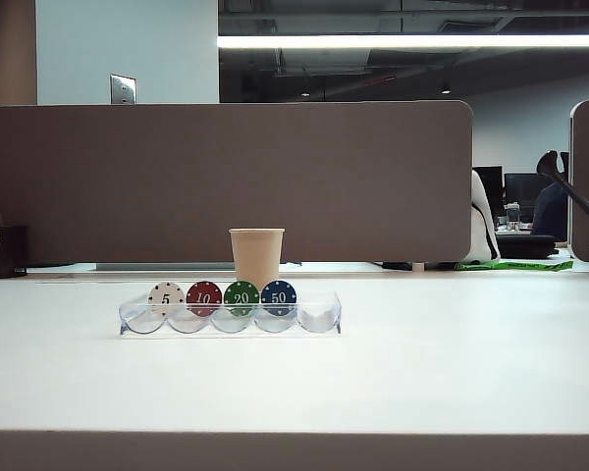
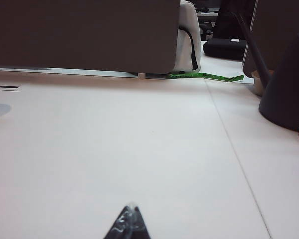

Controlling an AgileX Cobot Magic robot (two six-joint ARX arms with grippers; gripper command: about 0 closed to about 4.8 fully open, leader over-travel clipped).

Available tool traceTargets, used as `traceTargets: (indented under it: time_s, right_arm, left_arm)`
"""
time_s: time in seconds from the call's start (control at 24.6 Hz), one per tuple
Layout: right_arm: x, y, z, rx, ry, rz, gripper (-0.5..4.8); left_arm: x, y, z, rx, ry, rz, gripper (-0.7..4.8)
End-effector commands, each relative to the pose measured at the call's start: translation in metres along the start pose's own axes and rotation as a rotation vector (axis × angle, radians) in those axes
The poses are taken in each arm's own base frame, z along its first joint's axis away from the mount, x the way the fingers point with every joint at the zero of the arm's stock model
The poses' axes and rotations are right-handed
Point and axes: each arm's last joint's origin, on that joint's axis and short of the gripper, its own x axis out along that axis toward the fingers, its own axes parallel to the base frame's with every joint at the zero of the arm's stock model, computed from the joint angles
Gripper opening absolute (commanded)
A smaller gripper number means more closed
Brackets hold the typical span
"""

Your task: Pick up the chip with the greater value and put it into the paper cup.

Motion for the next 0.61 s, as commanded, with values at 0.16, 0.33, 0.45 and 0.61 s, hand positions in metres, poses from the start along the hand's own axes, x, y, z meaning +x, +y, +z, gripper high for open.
traceTargets:
  time_s: [0.16, 0.33, 0.45, 0.61]
  right_arm:
    - [0.000, 0.000, -0.002, 0.002, 0.014, -0.004, -0.01]
    - [-0.001, 0.000, 0.002, 0.006, -0.001, 0.014, -0.01]
    - [-0.003, 0.001, 0.013, 0.025, -0.032, 0.027, -0.01]
    - [-0.014, 0.000, 0.052, 0.005, -0.136, 0.034, -0.01]
  left_arm:
    - [0.000, 0.000, 0.002, -0.003, -0.014, -0.002, -0.06]
    - [0.000, 0.000, 0.005, 0.000, -0.040, -0.001, -0.06]
    - [-0.001, 0.000, 0.010, 0.000, -0.065, 0.001, -0.06]
    - [-0.004, 0.001, 0.024, -0.074, -0.047, -0.003, -0.06]
